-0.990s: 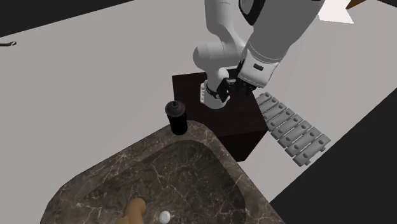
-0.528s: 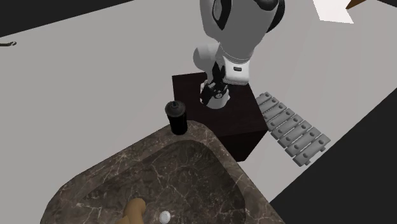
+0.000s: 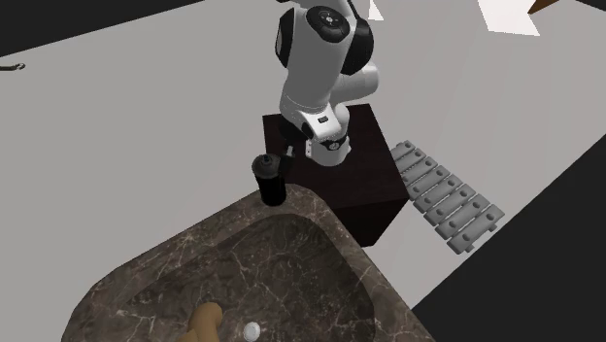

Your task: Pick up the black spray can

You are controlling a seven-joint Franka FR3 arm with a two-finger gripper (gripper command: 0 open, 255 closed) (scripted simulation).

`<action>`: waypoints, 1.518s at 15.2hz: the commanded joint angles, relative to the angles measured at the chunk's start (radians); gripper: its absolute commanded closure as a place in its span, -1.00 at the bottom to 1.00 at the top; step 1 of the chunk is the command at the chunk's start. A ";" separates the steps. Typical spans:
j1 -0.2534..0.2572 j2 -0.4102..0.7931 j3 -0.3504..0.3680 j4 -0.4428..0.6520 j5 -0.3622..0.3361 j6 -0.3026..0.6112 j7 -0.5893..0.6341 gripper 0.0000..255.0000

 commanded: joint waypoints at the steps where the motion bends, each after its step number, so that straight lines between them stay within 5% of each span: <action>1: 0.010 -0.011 -0.053 -0.002 -0.054 0.018 -0.113 -1.00; 10: -0.013 0.004 -0.115 -0.087 -0.121 0.112 -0.085 -1.00; 11: -0.012 0.006 -0.114 -0.086 -0.121 0.113 -0.084 1.00; 23: -0.004 -0.005 -0.089 -0.055 -0.093 0.074 -0.096 1.00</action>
